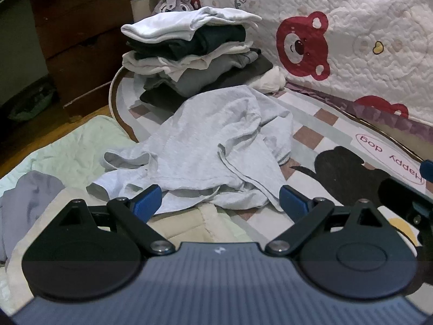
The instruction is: Fold clothes
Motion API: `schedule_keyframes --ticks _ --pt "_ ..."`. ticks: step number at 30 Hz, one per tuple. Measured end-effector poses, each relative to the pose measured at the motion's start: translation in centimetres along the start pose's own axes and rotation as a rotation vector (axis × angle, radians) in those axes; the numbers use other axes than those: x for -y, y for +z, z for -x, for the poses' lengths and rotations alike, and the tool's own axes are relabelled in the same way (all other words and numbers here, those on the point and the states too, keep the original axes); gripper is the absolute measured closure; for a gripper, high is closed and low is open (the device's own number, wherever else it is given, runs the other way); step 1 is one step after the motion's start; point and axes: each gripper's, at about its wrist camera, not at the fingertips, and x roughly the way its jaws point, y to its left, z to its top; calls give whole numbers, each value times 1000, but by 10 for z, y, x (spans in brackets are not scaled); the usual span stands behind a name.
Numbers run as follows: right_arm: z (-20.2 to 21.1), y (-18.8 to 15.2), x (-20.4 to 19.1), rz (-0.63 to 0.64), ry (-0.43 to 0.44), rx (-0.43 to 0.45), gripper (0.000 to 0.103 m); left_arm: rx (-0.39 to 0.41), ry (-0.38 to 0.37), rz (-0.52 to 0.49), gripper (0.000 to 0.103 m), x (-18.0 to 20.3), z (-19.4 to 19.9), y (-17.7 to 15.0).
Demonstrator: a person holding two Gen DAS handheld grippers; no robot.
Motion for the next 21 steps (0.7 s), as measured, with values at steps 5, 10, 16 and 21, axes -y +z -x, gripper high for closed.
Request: schedule_keyframes --ticks 5,10,16,21 --pt "-1 -1 1 -3 -8 -7 10 -4 -3 -2 9 2 1 0" --pt "-2 -2 3 -13 -10 -12 10 -7 -7 -3 9 3 1 2" --pt "-3 -3 2 -9 -17 -14 10 -13 -11 -14 8 6 0 1" --pt "-4 -2 3 -14 -15 -16 10 -18 -5 -14 8 7 -1 2"
